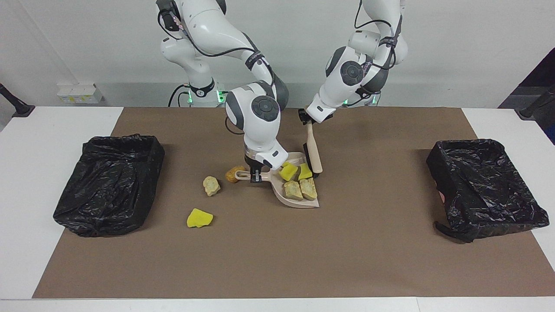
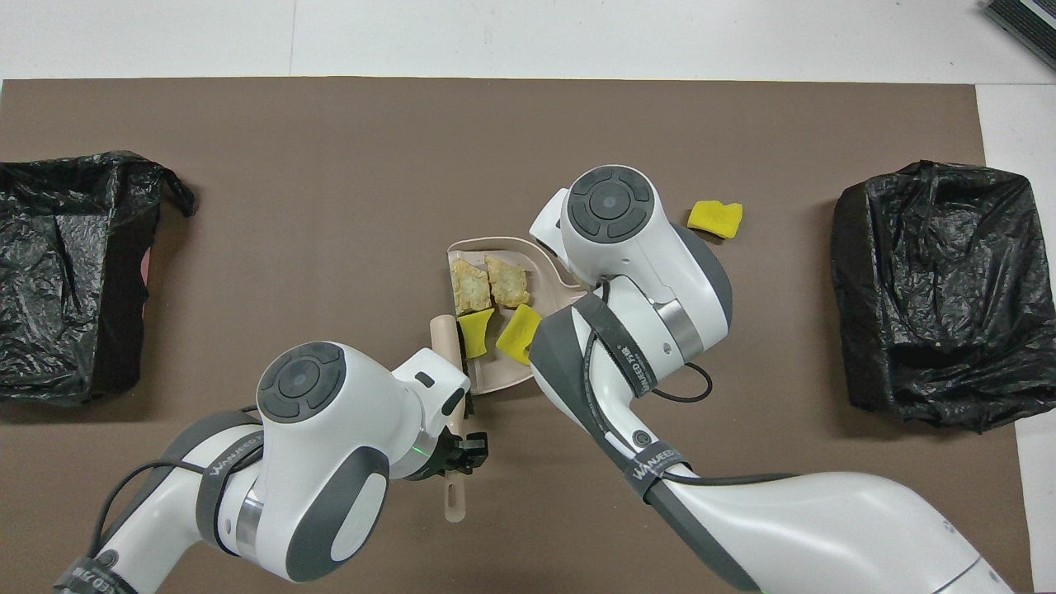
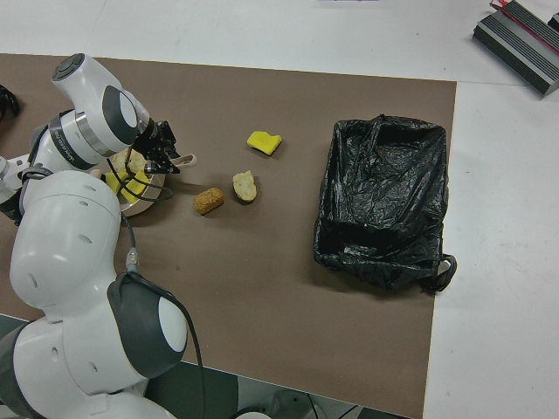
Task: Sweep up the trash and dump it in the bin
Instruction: 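Sweep the sponge and bread pieces into the dustpan with the left gripper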
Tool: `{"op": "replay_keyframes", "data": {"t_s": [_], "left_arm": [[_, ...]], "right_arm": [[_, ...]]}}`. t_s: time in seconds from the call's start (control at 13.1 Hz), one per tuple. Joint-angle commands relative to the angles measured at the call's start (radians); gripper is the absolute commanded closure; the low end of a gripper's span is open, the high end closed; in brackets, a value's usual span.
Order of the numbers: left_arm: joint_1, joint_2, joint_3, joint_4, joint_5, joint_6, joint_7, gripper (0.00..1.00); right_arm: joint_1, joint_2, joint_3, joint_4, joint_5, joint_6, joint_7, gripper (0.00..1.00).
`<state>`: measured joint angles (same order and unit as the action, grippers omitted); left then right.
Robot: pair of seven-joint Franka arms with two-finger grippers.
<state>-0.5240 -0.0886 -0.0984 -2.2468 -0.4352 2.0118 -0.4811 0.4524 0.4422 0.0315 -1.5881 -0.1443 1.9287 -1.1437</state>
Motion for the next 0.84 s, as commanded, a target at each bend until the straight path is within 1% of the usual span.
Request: {"op": "replay_keyframes", "data": {"t_s": [0.0, 0.08, 0.15, 0.23, 0.3, 0.38, 0.46, 0.53, 0.68, 0.76], "left_arm": [[0.032, -0.013, 0.003, 0.065, 0.004, -0.048, -0.001, 1.0], [0.032, -0.025, 0.003, 0.065, 0.042, -0.07, 0.009, 1.0], [0.024, -0.039, 0.0, 0.065, 0.108, -0.093, 0.009, 1.0], [0.021, -0.062, -0.003, 0.064, 0.131, -0.138, 0.007, 1.0], [0.019, -0.097, -0.007, 0.062, 0.145, -0.19, -0.004, 1.0], [0.013, -0.14, -0.01, 0.052, 0.16, -0.209, -0.008, 1.0], [-0.004, -0.178, -0.014, 0.027, 0.182, -0.209, -0.049, 1.0], [-0.028, -0.197, -0.026, 0.007, 0.188, -0.196, -0.104, 1.0], [-0.063, -0.224, -0.037, -0.02, 0.19, -0.186, -0.139, 1.0], [-0.079, -0.224, -0.044, -0.043, 0.19, -0.173, -0.142, 1.0]], "right_arm": [[-0.018, -0.014, 0.007, -0.021, 0.009, 0.012, 0.013, 1.0], [-0.018, -0.014, 0.007, -0.021, 0.011, 0.01, 0.007, 1.0], [-0.023, -0.014, 0.007, -0.021, 0.011, 0.012, 0.002, 1.0], [-0.024, -0.014, 0.008, -0.021, 0.018, 0.012, -0.004, 1.0], [-0.032, -0.014, 0.008, -0.021, 0.04, 0.012, -0.02, 1.0], [-0.046, -0.014, 0.008, -0.021, 0.049, 0.013, -0.04, 1.0], [-0.054, -0.016, 0.008, -0.021, 0.051, 0.015, -0.051, 1.0], [-0.057, -0.017, 0.008, -0.019, 0.052, 0.016, -0.054, 1.0], [-0.067, -0.02, 0.01, -0.019, 0.052, 0.018, -0.057, 1.0], [-0.067, -0.025, 0.008, -0.019, 0.074, 0.018, -0.059, 1.0]]}}
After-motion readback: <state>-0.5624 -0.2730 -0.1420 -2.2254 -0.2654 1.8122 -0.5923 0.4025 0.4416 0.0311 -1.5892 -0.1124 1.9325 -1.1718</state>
